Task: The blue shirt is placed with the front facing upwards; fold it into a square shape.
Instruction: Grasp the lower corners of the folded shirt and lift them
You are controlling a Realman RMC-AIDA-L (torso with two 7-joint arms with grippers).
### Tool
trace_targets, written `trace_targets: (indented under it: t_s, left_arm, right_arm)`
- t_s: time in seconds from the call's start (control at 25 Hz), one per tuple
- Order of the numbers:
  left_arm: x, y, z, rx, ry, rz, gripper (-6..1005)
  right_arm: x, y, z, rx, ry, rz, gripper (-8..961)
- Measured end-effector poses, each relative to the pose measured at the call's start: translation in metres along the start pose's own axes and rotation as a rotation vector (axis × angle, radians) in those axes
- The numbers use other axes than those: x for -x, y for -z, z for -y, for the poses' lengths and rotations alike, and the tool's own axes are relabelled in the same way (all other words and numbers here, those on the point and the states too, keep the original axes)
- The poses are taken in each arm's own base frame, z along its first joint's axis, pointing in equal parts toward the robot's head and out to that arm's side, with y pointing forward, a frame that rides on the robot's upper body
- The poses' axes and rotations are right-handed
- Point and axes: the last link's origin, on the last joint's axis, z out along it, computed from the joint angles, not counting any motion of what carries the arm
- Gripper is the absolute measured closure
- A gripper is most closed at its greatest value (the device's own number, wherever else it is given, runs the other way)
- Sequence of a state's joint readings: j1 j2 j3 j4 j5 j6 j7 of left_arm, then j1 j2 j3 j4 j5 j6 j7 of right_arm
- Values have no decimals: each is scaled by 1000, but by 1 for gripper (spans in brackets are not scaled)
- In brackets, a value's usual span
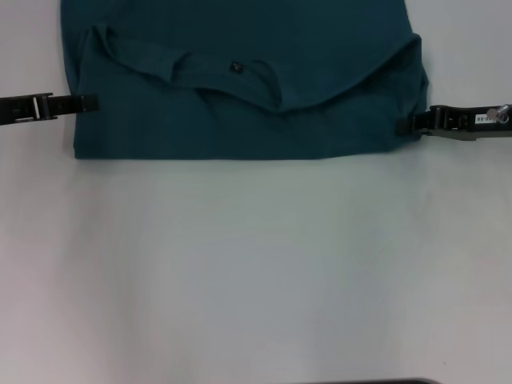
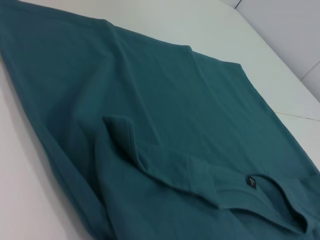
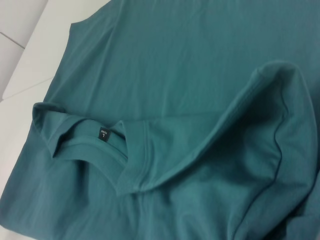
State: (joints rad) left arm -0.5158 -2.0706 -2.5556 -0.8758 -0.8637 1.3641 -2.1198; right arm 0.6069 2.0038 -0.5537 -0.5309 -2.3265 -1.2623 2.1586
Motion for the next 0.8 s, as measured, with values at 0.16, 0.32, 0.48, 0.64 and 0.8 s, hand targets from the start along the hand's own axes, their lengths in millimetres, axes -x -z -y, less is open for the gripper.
trace_targets:
  t_s: [0.16, 0.32, 0.48, 0.64, 0.8]
  left_arm:
    - [1, 0, 0, 0, 2, 1, 430]
    - [2, 0, 0, 1, 5, 2, 430]
    - [4, 1, 1, 0, 9, 5, 431]
    - [5, 2, 3, -10, 8, 7, 433]
    - [9, -1, 10, -41, 14, 9, 442]
  right_arm:
    - [0, 0, 0, 2, 4, 2, 864]
    - [2, 2, 0, 6, 3, 13, 911]
    - [2, 5, 3, -2, 0, 22, 911]
    - [3, 6, 4, -6, -2, 27, 911]
    - [3, 6, 4, -7, -3, 29, 911]
